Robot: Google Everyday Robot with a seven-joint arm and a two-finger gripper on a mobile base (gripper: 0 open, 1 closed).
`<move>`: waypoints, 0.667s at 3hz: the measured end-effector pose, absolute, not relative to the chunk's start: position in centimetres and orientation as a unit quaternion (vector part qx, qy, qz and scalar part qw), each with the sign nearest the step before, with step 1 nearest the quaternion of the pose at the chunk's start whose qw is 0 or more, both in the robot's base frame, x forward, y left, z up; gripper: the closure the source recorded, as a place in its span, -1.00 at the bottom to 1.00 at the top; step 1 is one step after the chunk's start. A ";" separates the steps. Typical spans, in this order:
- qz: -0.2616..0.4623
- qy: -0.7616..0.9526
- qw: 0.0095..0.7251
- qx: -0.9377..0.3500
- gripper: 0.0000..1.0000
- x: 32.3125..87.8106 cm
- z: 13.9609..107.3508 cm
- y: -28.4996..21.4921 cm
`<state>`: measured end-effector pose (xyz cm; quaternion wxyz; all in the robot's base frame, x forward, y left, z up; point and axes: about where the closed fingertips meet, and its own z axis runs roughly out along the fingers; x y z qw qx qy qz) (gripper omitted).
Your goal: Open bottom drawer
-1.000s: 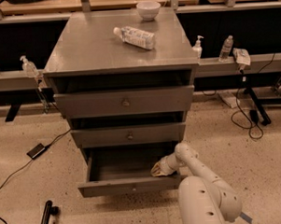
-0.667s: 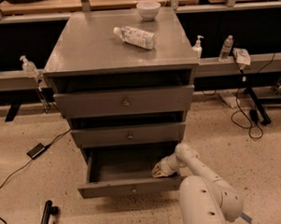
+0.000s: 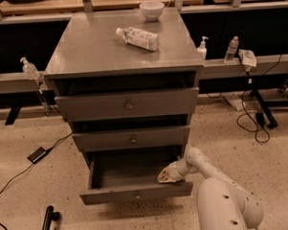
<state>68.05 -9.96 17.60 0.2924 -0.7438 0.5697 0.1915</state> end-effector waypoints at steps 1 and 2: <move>0.176 0.565 0.339 -0.731 1.00 68.4 21.1 -11.2; 0.166 0.562 0.396 -0.707 1.00 68.3 24.8 -12.9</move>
Offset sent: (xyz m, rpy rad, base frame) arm 0.0007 -0.0510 0.1104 0.2084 -0.2206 -0.1348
